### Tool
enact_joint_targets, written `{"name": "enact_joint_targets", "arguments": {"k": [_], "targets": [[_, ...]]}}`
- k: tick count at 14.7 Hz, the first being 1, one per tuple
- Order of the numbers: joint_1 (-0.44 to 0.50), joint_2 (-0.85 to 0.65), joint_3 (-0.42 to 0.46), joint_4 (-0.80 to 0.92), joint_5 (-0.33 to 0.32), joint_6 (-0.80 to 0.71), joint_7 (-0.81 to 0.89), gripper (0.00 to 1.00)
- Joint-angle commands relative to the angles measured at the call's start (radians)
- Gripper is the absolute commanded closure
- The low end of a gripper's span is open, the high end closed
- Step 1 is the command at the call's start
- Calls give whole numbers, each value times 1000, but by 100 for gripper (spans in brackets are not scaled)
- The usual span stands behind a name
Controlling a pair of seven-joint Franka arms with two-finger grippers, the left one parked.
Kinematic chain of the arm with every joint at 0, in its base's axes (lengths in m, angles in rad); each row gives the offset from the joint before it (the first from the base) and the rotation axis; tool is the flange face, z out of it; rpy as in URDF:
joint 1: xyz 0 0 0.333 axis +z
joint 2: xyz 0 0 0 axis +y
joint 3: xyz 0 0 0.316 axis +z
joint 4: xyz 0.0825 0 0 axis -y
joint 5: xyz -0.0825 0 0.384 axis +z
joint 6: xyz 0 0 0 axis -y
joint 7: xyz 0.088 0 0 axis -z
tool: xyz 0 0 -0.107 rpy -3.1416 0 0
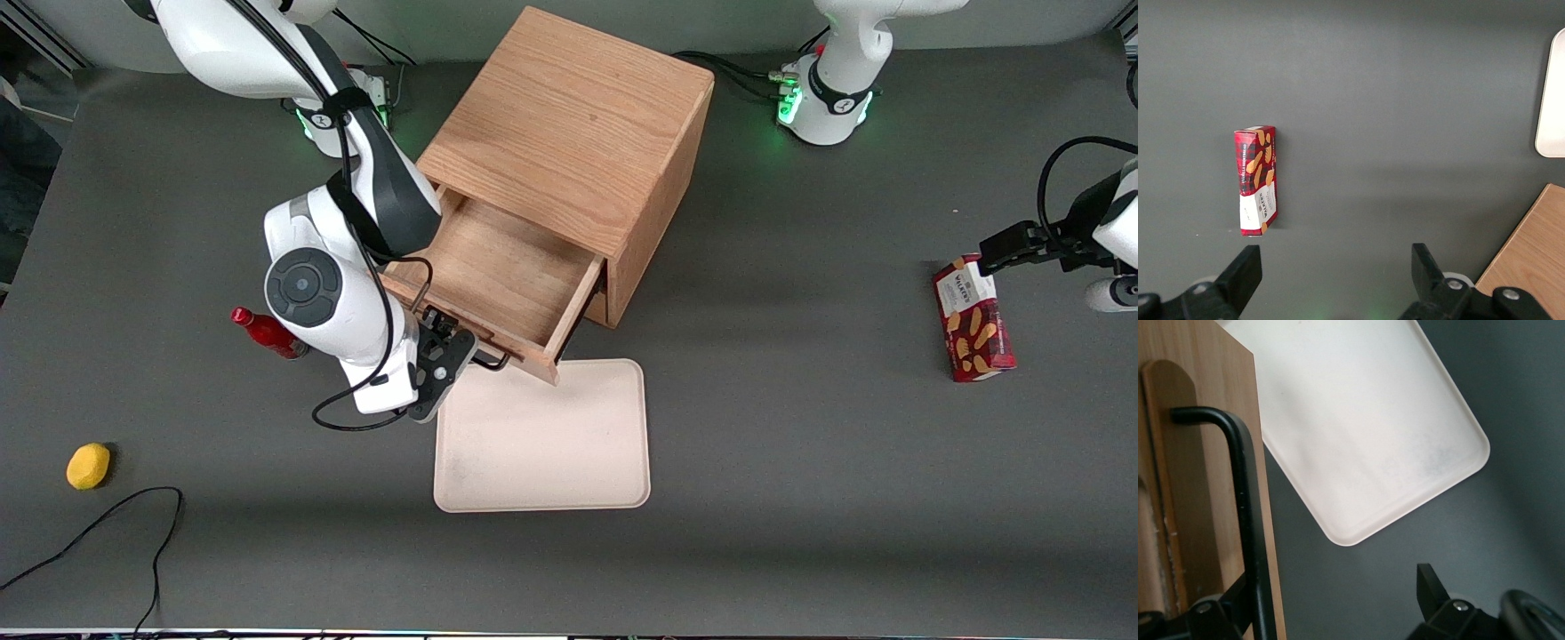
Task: Open upper drawer
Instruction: 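Pull the upper drawer outward by its handle with the right gripper, then keep pulling the drawer further out with the right gripper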
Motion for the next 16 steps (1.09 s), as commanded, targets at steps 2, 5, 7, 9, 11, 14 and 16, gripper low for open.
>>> {"name": "enact_joint_targets", "arguments": {"k": [2,5,7,9,11,14,16], "targets": [[-27,41,9,68,5,-26,-32,0],[-41,48,11,76,8,-27,-18,0],[-53,48,8,76,69,-26,-12,0],[-57,51,8,85,77,-26,2,0],[-59,56,8,88,77,-26,8,0],[-76,67,6,109,75,-26,2,0],[-77,74,8,120,72,-26,-4,0]]}}
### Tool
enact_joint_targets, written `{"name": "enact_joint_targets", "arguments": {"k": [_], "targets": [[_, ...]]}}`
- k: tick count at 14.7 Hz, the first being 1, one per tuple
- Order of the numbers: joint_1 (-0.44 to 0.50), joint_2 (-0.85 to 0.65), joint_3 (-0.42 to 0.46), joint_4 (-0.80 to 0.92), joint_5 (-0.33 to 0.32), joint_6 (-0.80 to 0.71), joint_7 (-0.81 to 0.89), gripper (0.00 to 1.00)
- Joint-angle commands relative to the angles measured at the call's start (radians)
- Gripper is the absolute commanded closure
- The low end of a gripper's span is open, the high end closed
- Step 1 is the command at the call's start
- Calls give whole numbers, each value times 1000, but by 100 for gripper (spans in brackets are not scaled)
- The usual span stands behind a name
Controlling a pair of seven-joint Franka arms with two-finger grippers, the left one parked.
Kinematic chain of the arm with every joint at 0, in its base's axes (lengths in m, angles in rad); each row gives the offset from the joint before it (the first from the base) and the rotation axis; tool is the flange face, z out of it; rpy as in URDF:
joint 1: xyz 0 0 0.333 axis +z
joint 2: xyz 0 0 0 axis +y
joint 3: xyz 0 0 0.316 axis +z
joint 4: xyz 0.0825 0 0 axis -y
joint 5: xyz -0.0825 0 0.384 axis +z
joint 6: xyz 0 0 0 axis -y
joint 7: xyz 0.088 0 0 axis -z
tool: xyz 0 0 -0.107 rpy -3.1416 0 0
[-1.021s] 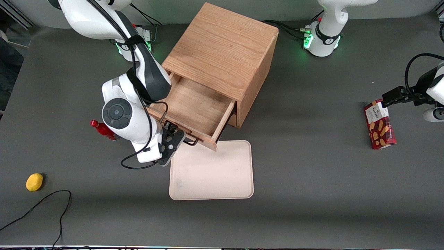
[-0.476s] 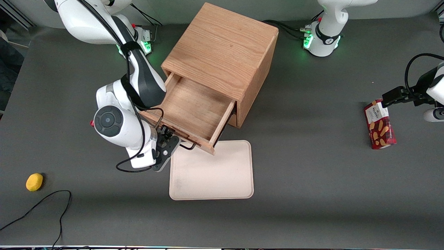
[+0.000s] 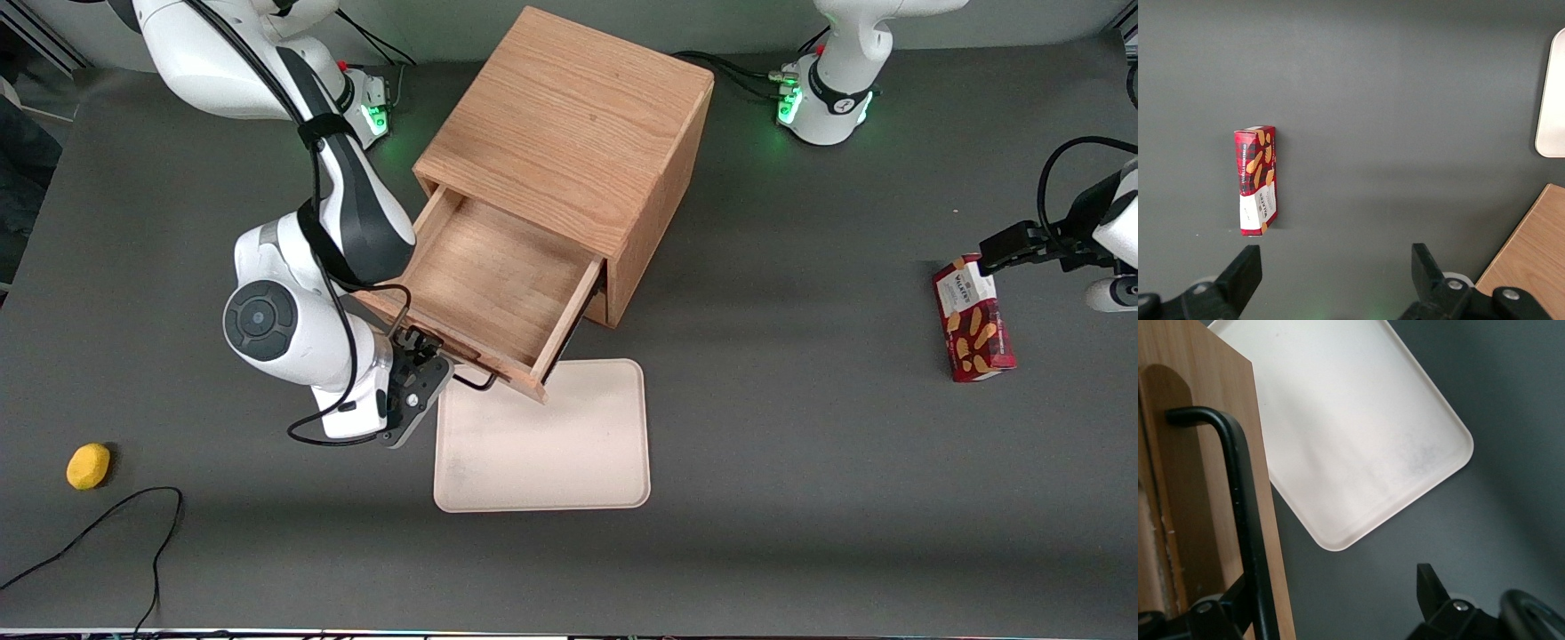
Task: Open upper drawer
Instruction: 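Keep pulling the drawer further out with the right gripper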
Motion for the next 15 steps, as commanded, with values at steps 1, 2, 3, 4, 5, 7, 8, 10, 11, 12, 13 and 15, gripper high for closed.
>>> {"name": "enact_joint_targets", "arguments": {"k": [1,2,3,4,5,7,8,10,11,12,13,15], "targets": [[-21,38,7,72,14,-16,-7,0],[-21,41,7,80,14,-16,-7,0],[-27,42,7,83,14,-16,-7,0],[-29,47,7,87,14,-15,-9,0],[-32,50,7,93,14,-15,-9,0],[-36,56,7,101,14,-9,-12,0],[-38,58,7,101,14,-6,-25,0],[-44,64,7,110,13,-3,-35,0],[-46,64,7,110,14,0,-35,0],[-46,65,8,109,16,8,-35,0],[-46,70,8,107,14,16,-35,0],[-46,73,8,109,14,28,-38,0]]}}
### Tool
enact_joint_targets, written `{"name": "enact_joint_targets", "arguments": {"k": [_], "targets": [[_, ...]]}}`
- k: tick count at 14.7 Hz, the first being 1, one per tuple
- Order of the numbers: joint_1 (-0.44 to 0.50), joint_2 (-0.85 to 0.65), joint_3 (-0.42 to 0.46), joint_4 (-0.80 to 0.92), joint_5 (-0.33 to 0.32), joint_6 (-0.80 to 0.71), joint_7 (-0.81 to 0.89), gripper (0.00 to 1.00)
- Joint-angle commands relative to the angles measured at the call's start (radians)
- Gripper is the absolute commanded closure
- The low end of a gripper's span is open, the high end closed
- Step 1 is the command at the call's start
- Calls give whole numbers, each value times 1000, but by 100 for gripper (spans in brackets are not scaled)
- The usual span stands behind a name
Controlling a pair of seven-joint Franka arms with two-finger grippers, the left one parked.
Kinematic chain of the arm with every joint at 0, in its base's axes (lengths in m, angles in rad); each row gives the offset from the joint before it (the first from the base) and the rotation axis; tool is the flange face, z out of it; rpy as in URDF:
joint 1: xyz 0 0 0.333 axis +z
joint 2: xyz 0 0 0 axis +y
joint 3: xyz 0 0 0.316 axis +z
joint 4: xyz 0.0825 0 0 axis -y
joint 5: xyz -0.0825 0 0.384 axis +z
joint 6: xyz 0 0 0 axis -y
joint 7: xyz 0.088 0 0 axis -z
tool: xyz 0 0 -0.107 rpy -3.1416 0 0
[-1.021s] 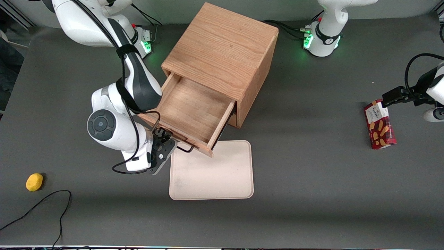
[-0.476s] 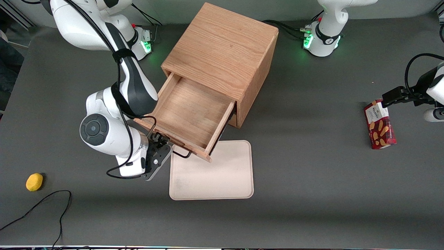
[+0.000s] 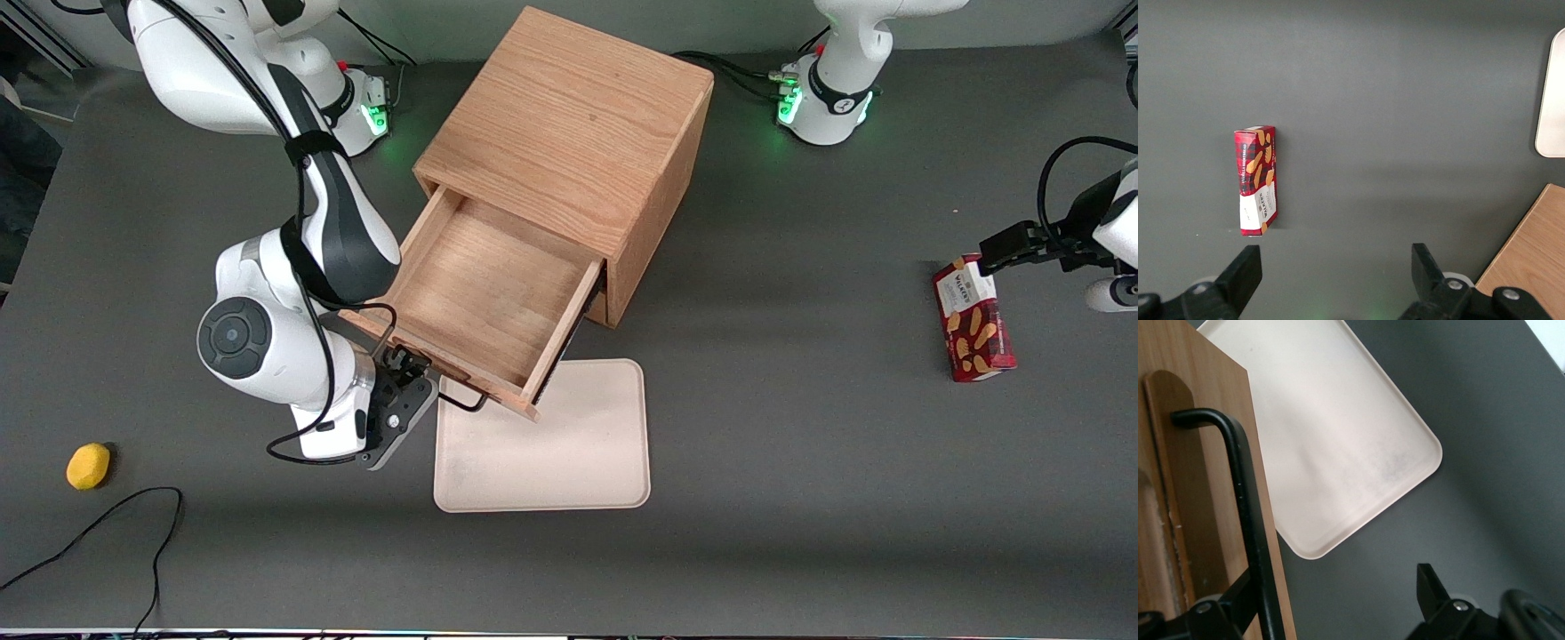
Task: Open upper drawer
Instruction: 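Keep pulling the drawer further out with the right gripper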
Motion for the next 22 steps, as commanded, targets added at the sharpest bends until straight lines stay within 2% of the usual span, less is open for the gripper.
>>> {"name": "enact_joint_targets", "arguments": {"k": [1,13,22], "targets": [[-18,34,8,43,14,15,-34,0],[-33,60,8,62,13,45,-57,0],[-52,-17,5,69,14,-57,-50,0]]}}
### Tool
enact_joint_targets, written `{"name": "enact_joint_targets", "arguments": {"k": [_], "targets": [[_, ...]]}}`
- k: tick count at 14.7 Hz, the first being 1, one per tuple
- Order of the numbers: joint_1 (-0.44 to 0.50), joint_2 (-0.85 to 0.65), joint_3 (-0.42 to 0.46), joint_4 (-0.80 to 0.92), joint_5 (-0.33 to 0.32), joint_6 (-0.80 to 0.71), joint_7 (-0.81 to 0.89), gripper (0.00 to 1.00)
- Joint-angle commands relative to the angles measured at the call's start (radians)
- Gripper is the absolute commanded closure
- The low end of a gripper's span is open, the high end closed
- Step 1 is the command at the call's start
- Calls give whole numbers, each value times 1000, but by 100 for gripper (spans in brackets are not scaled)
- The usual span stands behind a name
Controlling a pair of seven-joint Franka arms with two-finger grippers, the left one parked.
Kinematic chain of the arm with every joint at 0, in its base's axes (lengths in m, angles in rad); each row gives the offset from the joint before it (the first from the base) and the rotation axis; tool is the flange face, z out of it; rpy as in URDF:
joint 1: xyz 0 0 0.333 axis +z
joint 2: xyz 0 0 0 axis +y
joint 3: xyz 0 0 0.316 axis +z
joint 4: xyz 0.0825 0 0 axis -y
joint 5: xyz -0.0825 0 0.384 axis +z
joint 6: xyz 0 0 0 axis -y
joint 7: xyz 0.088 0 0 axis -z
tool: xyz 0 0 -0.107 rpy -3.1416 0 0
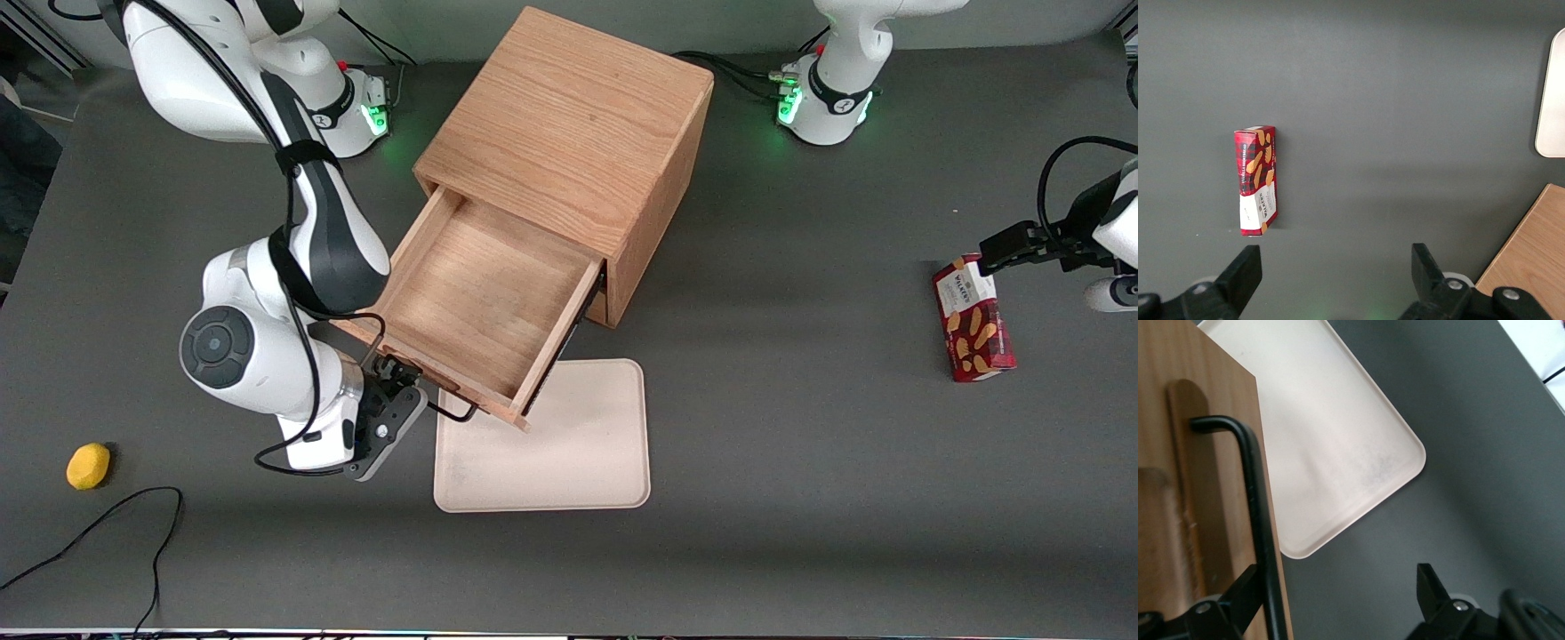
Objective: Open upper drawer
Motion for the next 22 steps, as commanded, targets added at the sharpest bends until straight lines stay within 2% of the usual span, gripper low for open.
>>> {"name": "enact_joint_targets", "arguments": {"k": [1,14,19,22], "targets": [[-26,-40,2,21,14,-41,-20,0],[-30,-244,-9,12,13,-227,73,0],[-38,-299,-65,21,14,-343,144,0],[-40,-319,-102,65,19,-426,254,0]]}}
